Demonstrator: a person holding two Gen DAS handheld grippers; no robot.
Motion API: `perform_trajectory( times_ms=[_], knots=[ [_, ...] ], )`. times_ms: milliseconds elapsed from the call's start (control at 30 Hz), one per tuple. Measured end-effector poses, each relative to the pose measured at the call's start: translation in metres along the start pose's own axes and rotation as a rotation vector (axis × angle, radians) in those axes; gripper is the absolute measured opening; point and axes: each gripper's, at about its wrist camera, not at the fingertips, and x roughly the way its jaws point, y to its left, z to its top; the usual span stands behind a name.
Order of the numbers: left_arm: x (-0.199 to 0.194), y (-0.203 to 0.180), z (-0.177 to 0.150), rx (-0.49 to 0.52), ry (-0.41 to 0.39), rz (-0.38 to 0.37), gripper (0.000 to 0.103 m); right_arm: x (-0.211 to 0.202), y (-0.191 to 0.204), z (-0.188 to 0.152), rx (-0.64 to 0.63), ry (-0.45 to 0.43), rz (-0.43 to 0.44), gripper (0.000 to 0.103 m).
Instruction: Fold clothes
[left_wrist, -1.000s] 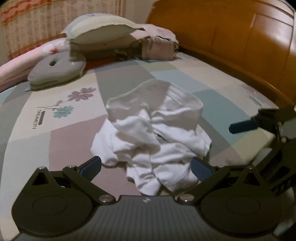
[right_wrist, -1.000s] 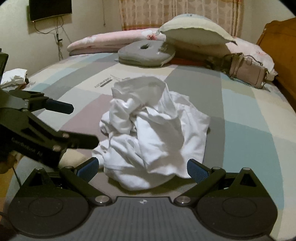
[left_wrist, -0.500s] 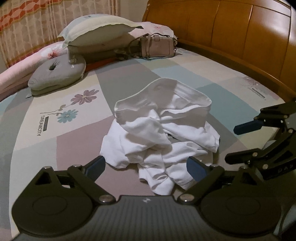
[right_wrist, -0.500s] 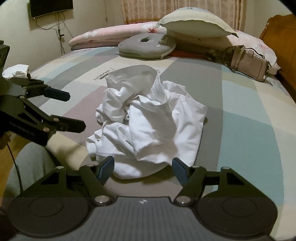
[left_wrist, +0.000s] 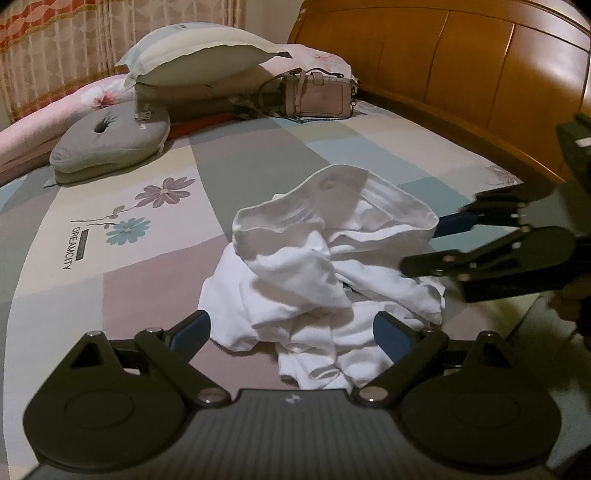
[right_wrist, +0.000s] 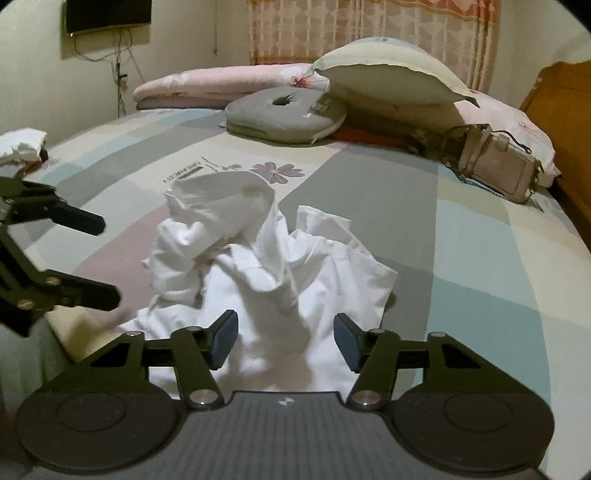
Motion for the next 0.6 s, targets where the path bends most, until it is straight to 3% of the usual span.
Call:
perform_trajectory(
  times_ms=[33, 67, 100, 367, 600],
  knots=[
    [0.002, 0.000, 0.002, 0.002, 0.002, -0.002, 0.095, 0.006, -0.001, 0.002, -0.009, 0.007, 0.001, 0.039],
    [0.003, 0.000, 0.003, 0.004, 0.002, -0.001, 0.095, 0.008, -0.005, 0.004, -0.011, 0.008, 0.001, 0.013],
    [0.005, 0.001, 0.005, 0.005, 0.004, -0.001, 0.095, 0.010, -0.010, 0.008, -0.008, 0.007, 0.000, 0.007],
    [0.027, 0.007, 0.023, -0.018, 0.000, -0.022, 0.095, 0.018, -0.049, 0.033, 0.012, -0.004, -0.007, 0.008],
    [0.039, 0.002, 0.029, -0.046, -0.019, -0.102, 0.095, 0.033, -0.087, 0.043, 0.046, 0.002, -0.109, 0.008]
  ],
)
